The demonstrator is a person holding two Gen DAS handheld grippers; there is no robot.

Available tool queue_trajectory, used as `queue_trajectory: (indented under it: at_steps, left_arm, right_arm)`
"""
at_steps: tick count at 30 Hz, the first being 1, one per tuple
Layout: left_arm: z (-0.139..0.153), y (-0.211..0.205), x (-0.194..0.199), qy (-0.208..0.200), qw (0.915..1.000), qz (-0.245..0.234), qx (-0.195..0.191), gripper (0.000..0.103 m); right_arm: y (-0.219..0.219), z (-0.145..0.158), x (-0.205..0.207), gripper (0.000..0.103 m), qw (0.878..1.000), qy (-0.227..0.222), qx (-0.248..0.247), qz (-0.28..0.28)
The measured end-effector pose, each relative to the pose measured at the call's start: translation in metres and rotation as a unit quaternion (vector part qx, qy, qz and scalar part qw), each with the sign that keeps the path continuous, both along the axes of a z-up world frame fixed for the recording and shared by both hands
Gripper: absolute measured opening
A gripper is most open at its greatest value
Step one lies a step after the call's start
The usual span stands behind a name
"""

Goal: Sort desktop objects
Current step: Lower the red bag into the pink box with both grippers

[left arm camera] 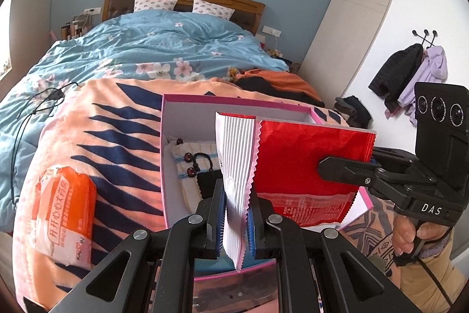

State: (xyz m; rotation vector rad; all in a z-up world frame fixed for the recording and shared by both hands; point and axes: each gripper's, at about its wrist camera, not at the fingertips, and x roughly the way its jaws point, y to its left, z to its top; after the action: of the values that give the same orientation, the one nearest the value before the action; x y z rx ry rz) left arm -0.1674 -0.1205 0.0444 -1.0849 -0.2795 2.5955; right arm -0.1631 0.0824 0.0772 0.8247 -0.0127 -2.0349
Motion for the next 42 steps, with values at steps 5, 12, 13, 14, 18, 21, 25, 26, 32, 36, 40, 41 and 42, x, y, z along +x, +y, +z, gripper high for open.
queue_trajectory:
  at_steps: [5, 12, 13, 14, 18, 21, 25, 26, 32, 36, 40, 41, 42]
  left_arm:
    - [-0.002, -0.001, -0.005, -0.003, 1.0000, 0.004, -0.001, 0.011]
    - [-0.006, -0.004, -0.012, -0.009, 0.9999, 0.009, 0.002, 0.011]
    - [-0.006, -0.004, -0.013, -0.009, 0.9999, 0.009, 0.002, 0.011]
    - [-0.007, -0.004, -0.014, -0.009, 0.9999, 0.010, 0.002, 0.011]
    - [-0.007, -0.004, -0.017, -0.009, 0.9999, 0.011, 0.000, 0.011]
    - [-0.008, -0.004, -0.020, -0.011, 0.9999, 0.013, 0.000, 0.011]
    - [-0.011, -0.005, -0.024, -0.014, 0.9998, 0.014, 0.000, 0.011]
    - [-0.011, -0.005, -0.024, -0.015, 0.9998, 0.015, 0.000, 0.011]
    - [-0.012, -0.007, -0.027, -0.017, 0.9997, 0.017, 0.001, 0.011]
    - [-0.012, -0.007, -0.029, -0.017, 0.9997, 0.018, 0.000, 0.011]
    - [-0.013, -0.008, -0.032, -0.018, 0.9997, 0.019, -0.001, 0.011]
    - [-0.013, -0.008, -0.032, -0.019, 0.9996, 0.019, -0.001, 0.011]
    - [-0.013, -0.008, -0.033, -0.019, 0.9996, 0.019, -0.001, 0.011]
  right_arm:
    - [-0.001, -0.003, -0.009, 0.010, 1.000, -0.009, -0.001, 0.002]
    - [-0.002, -0.004, -0.018, 0.010, 1.000, -0.016, 0.003, 0.004]
    - [-0.003, -0.004, -0.019, 0.010, 1.000, -0.018, 0.003, 0.005]
    - [-0.003, -0.005, -0.020, 0.010, 1.000, -0.019, 0.003, 0.006]
    - [-0.003, -0.005, -0.022, 0.010, 1.000, -0.021, 0.002, 0.007]
    - [-0.005, -0.006, -0.025, 0.010, 1.000, -0.024, 0.005, 0.007]
    - [-0.006, -0.007, -0.030, 0.010, 1.000, -0.028, 0.006, 0.008]
    - [-0.007, -0.008, -0.031, 0.010, 1.000, -0.029, 0.006, 0.008]
    - [-0.008, -0.009, -0.034, 0.010, 0.999, -0.032, 0.005, 0.009]
    - [-0.009, -0.012, -0.038, 0.010, 0.999, -0.035, 0.006, 0.010]
    - [-0.009, -0.014, -0.042, 0.010, 0.999, -0.038, 0.006, 0.009]
    - [-0.009, -0.015, -0.043, 0.010, 0.999, -0.039, 0.005, 0.009]
    - [-0.008, -0.016, -0.043, 0.010, 0.999, -0.040, 0.004, 0.009]
